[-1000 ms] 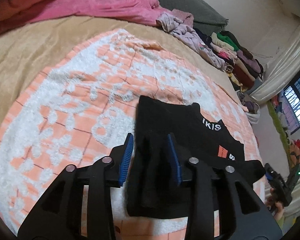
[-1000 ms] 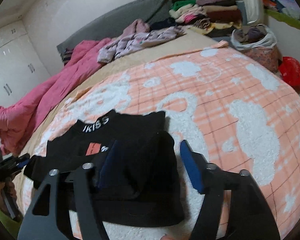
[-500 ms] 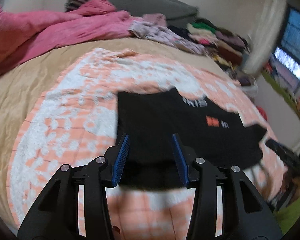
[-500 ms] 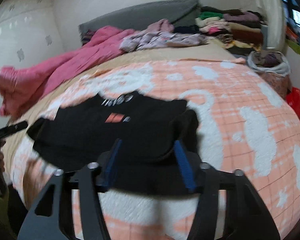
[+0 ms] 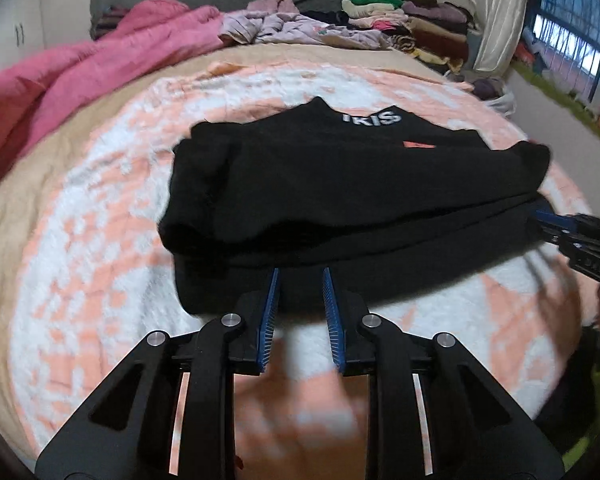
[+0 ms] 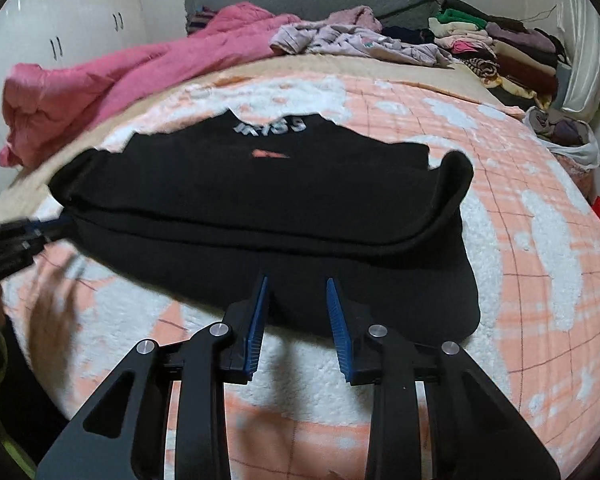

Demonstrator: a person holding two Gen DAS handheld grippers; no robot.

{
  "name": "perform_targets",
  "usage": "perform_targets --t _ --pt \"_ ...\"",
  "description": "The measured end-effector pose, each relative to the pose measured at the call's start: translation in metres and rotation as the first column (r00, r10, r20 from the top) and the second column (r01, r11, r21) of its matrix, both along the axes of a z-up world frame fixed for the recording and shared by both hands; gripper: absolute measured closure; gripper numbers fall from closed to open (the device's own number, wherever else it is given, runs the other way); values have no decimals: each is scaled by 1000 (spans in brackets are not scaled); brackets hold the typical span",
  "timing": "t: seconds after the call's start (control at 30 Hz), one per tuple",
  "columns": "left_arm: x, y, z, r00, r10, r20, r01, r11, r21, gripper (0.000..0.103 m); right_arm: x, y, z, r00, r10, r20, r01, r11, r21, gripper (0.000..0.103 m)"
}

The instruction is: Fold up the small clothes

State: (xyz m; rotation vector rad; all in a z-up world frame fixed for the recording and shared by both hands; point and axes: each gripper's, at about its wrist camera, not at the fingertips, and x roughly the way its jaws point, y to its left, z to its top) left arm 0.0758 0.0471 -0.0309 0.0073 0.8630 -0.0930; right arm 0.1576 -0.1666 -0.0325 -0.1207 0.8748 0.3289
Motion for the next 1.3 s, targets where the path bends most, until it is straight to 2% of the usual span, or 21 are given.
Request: perform_targets --t 0.07,0.13,0.2,0.53,0.8,1.0,1.1,1.23,1.3 --pt "6 4 -2 1000 17 -6 -17 1000 2 88 3 1 -7 1000 -21 -10 21 999 -47 74" --pt "11 8 -1 999 34 -3 -34 999 -23 88 5 1 -9 1000 -21 -9 20 999 -45 74" --pt "17 8 1 999 34 8 -34 999 -13 88 9 2 -9 1000 -24 -1 24 998 -52 74" --pt "54 16 11 997 68 30 -66 996 -61 88 51 8 -5 999 -31 11 31 999 -38 74" --pt "86 40 32 990 131 50 -123 982 -143 88 97 13 6 999 -33 15 33 999 -14 74" --pt "105 66 53 981 183 69 -164 963 -216 87 128 15 17 998 -61 29 61 998 13 74" --pt "109 76 62 970 222 96 -196 954 -229 72 141 16 19 997 -78 30 77 997 11 74" --pt "112 90 71 961 254 105 -222 942 -252 72 146 15 21 995 -90 40 89 996 12 73" --pt "112 97 70 958 268 102 -236 939 -252 72 141 10 24 994 -95 59 94 995 13 69"
